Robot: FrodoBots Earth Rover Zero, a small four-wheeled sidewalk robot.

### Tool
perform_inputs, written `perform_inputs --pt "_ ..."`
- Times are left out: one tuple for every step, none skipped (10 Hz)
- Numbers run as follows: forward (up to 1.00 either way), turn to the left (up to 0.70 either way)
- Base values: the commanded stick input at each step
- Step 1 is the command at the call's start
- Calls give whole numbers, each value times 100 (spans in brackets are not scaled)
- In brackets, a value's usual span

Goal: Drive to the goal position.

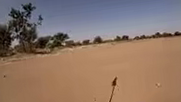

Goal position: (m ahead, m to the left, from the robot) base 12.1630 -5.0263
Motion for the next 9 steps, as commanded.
perform_inputs --pt "70 0" --pt "70 0" --pt "70 0" --pt "70 0" --pt "70 0" --pt "70 0" --pt "70 0" --pt "70 0" --pt "70 0"
